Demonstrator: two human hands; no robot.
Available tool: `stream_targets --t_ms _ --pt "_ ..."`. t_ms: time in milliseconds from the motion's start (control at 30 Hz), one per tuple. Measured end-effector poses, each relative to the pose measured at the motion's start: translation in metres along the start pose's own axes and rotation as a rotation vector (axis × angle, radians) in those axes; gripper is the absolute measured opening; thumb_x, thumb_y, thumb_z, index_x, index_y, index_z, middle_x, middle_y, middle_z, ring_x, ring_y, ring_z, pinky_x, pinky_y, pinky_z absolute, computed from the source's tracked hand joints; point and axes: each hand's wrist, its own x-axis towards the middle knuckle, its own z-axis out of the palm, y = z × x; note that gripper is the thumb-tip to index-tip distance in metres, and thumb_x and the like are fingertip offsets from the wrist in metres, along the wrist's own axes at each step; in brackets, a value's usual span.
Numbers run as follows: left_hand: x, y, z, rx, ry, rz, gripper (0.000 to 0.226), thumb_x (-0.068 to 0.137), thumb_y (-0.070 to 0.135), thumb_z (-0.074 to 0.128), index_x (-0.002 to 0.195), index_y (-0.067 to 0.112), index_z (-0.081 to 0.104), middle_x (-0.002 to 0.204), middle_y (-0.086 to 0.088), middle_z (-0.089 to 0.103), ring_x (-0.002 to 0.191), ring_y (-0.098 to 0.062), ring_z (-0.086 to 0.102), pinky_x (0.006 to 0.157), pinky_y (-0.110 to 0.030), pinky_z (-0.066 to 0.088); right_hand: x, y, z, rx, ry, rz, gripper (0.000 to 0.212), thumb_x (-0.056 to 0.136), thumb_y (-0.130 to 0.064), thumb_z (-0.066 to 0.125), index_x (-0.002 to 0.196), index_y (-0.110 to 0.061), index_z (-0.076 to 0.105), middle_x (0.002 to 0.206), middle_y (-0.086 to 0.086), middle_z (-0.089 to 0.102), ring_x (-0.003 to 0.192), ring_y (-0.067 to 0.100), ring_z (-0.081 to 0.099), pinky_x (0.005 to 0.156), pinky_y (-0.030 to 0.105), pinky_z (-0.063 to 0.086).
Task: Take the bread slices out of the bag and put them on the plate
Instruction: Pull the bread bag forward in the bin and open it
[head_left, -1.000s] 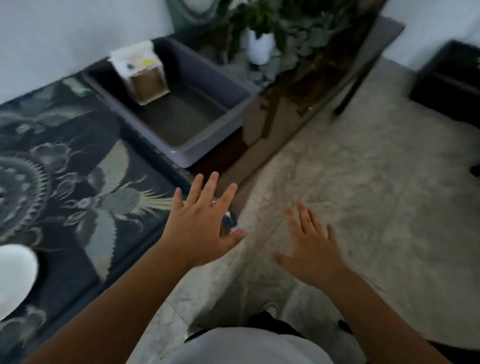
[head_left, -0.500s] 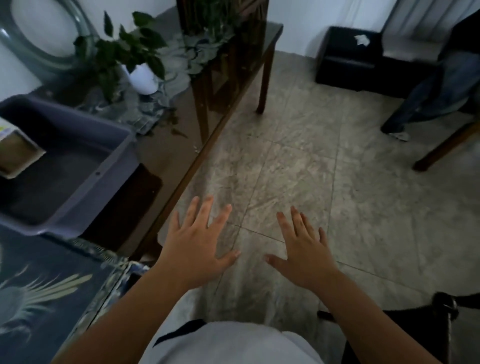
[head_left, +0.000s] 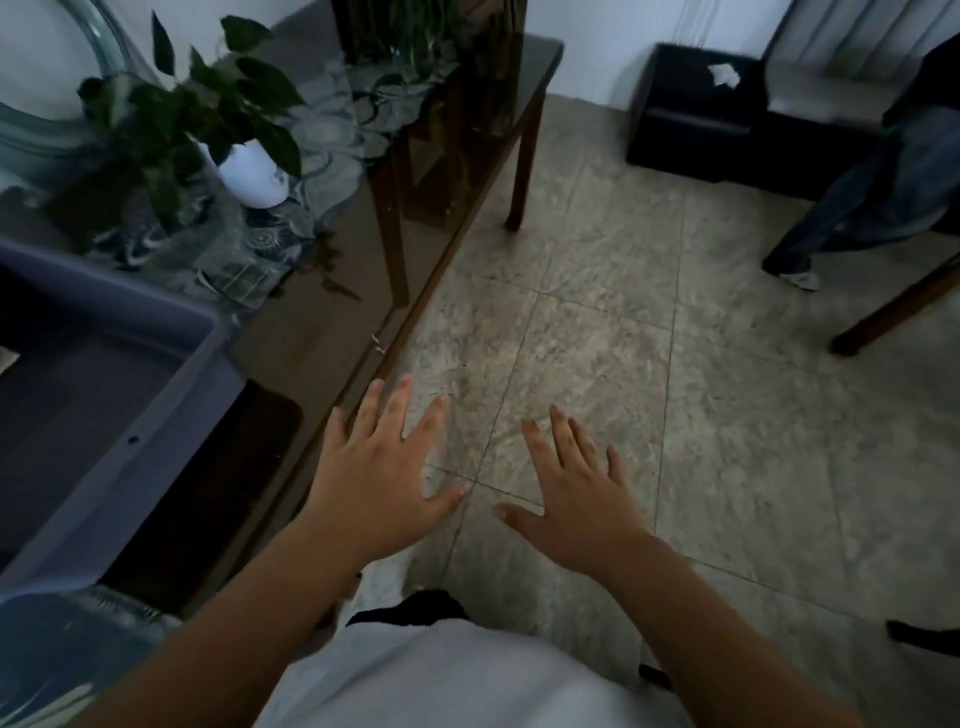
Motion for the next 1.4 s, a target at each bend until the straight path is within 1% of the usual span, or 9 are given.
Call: stream_targets --t_ms 167,267,400,600,733,833,1033,1300,1400 --pt "0.023 -0.061 -0.012 -0.018 0.005 -0.126 0.093 0.078 0.086 0.020 0.154 0.035 0.004 0.166 -0.010 0.007 0.151 -0.035 0.005 0.113 -0.064 0.017 0.072 -0.046 -0.022 -0.035 -0.008 -0.113 0.095 0.080 -0.082 0.022 0.152 -0.033 -0.016 0.166 0.003 -0.020 0.152 0.024 -0.015 0.118 0.057 0.001" --pt "0.020 -0.101 -0.021 -0.022 -0.014 -0.245 0.094 0.077 0.086 0.015 0.154 0.035 0.000 0.167 -0.010 0.002 0.151 -0.035 0.002 0.114 -0.063 0.015 0.114 -0.085 -0.037 -0.053 -0.026 -0.254 0.097 0.077 -0.083 0.018 0.153 -0.032 -0.013 0.166 0.004 -0.018 0.152 0.024 -0.013 0.118 0.058 0.004" --pt "-0.002 -0.143 -0.025 -0.067 -0.011 -0.451 0.094 0.075 0.087 0.012 0.153 0.036 -0.006 0.167 -0.007 -0.003 0.151 -0.033 -0.004 0.116 -0.062 0.011 0.160 -0.144 -0.048 -0.083 -0.077 -0.481 0.095 0.080 -0.080 0.026 0.152 -0.034 -0.015 0.166 0.003 -0.019 0.151 0.023 -0.015 0.119 0.055 0.003" --pt "-0.038 -0.180 -0.021 -0.097 -0.027 -0.837 0.095 0.075 0.086 0.012 0.152 0.035 -0.013 0.166 -0.007 -0.009 0.151 -0.032 -0.009 0.118 -0.060 0.010 0.224 -0.233 -0.052 -0.167 -0.178 -0.867 0.093 0.084 -0.075 0.037 0.156 -0.032 -0.004 0.167 0.001 -0.015 0.152 0.020 -0.012 0.119 0.054 0.005" --pt "-0.049 -0.191 -0.021 -0.124 0.009 -1.089 0.096 0.074 0.086 0.012 0.151 0.037 -0.016 0.166 -0.005 -0.011 0.151 -0.030 -0.012 0.119 -0.057 0.009 0.266 -0.284 -0.053 -0.270 -0.211 -1.109 0.090 0.087 -0.072 0.039 0.156 -0.029 0.000 0.168 0.003 -0.007 0.153 0.022 -0.007 0.119 0.052 0.011" --pt "-0.047 -0.197 -0.028 -0.164 0.031 -1.208 0.097 0.073 0.086 0.015 0.152 0.037 -0.014 0.166 -0.004 -0.011 0.150 -0.028 -0.014 0.119 -0.057 0.008 0.294 -0.319 -0.054 -0.317 -0.237 -1.231 0.088 0.088 -0.072 0.039 0.156 -0.029 0.003 0.168 0.002 -0.004 0.153 0.022 -0.003 0.119 0.050 0.015" --pt "-0.037 -0.230 -0.043 -0.186 0.038 -1.285 0.096 0.074 0.083 0.023 0.152 0.039 -0.011 0.167 -0.004 -0.010 0.150 -0.028 -0.014 0.119 -0.057 0.006 0.327 -0.383 -0.055 -0.342 -0.227 -1.350 0.087 0.090 -0.068 0.044 0.157 -0.024 0.010 0.168 0.006 0.002 0.153 0.025 0.004 0.119 0.049 0.020" --pt "-0.044 -0.300 -0.050 -0.182 0.031 -1.246 0.094 0.076 0.082 0.025 0.153 0.037 -0.004 0.167 -0.006 -0.003 0.151 -0.030 -0.005 0.118 -0.057 0.012 0.343 -0.443 -0.042 -0.306 -0.225 -1.343 0.085 0.089 -0.065 0.049 0.156 -0.023 0.016 0.168 0.008 0.007 0.152 0.027 0.009 0.118 0.051 0.023" --pt "-0.049 -0.345 -0.058 -0.192 0.079 -1.206 0.089 0.080 0.076 0.034 0.154 0.033 0.008 0.166 -0.006 0.008 0.151 -0.029 0.004 0.118 -0.055 0.017 0.355 -0.482 -0.040 -0.301 -0.195 -1.332 0.083 0.088 -0.063 0.053 0.154 -0.021 0.023 0.166 0.009 0.015 0.151 0.028 0.016 0.116 0.051 0.028"
